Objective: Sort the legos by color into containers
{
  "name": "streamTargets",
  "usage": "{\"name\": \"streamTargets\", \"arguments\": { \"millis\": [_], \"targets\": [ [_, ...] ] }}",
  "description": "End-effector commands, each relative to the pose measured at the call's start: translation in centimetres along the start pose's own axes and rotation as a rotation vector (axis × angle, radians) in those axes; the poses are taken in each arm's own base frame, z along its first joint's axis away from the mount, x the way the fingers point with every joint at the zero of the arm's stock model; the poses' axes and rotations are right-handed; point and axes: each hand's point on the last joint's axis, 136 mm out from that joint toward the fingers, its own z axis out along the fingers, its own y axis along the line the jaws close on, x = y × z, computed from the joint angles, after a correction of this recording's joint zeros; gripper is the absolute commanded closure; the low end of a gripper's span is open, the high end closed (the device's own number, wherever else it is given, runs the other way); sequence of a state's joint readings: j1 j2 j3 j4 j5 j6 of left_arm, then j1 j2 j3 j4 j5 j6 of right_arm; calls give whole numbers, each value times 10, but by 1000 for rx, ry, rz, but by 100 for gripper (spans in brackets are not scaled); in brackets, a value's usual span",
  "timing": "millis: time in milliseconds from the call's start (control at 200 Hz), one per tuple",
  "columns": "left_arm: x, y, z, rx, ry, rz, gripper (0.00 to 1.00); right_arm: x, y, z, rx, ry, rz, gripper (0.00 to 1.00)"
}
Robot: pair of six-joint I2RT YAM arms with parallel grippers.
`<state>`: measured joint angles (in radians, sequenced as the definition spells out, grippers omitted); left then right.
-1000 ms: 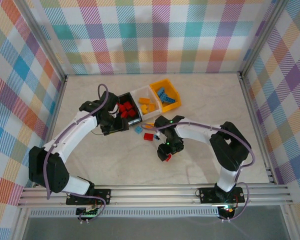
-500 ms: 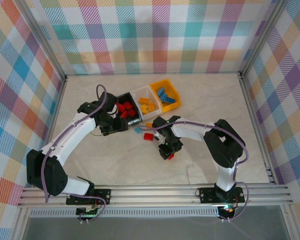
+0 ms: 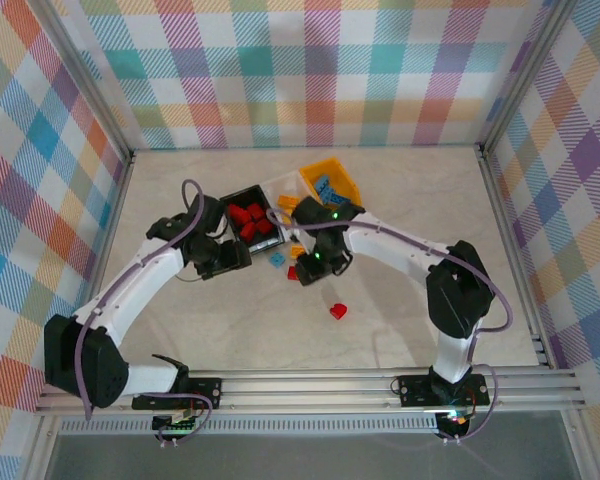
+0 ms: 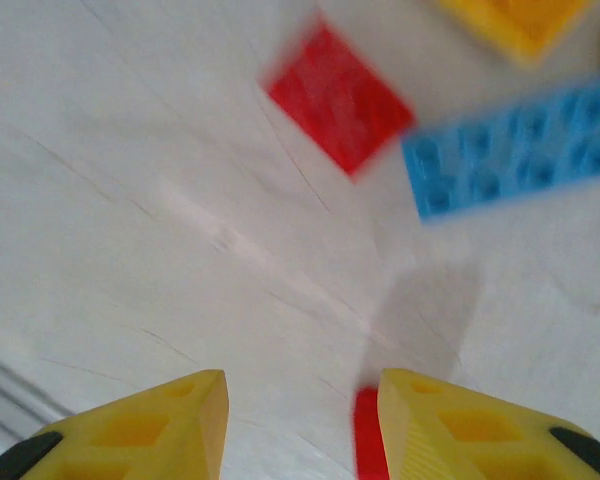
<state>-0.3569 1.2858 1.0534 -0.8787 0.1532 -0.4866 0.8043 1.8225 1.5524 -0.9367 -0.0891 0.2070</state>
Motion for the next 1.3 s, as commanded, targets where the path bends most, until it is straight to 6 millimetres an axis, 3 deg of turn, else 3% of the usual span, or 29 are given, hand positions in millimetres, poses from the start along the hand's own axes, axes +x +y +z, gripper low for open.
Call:
{"name": "streamTargets", "arguments": {
  "millis": [0, 145, 255, 385, 525, 670, 800, 870, 950, 1295],
  "targets": [
    [7, 2, -1, 56, -33, -101, 37, -35, 21, -18, -120, -51, 66, 55],
    [22, 10, -1, 74, -29, -147, 37, -95, 44, -20, -284, -127, 148, 56],
    [34, 20, -5, 59, -26, -152, 37, -135, 56, -9, -367, -155, 186, 56],
    [46, 28, -12, 53, -22, -151, 36, -157, 56, 2, -355, -138, 185, 55],
    [52, 35, -21, 36, -43, -149, 35, -117, 26, 5, -154, -30, 123, 47],
    [53, 38, -19, 42, -56, -155, 34, -33, -19, -3, 56, 106, 74, 41],
    [50, 35, -9, 48, -39, -154, 34, 48, -36, 3, 92, 248, 73, 36],
    [46, 31, -4, 55, -31, -152, 34, 77, -40, 10, 91, 276, 69, 33],
    [43, 27, 0, 57, -16, -148, 34, 90, -40, 18, 66, 268, 70, 30],
    [44, 28, -3, 51, -16, -154, 34, 101, -46, 60, 63, 301, 33, 28]
  ]
}}
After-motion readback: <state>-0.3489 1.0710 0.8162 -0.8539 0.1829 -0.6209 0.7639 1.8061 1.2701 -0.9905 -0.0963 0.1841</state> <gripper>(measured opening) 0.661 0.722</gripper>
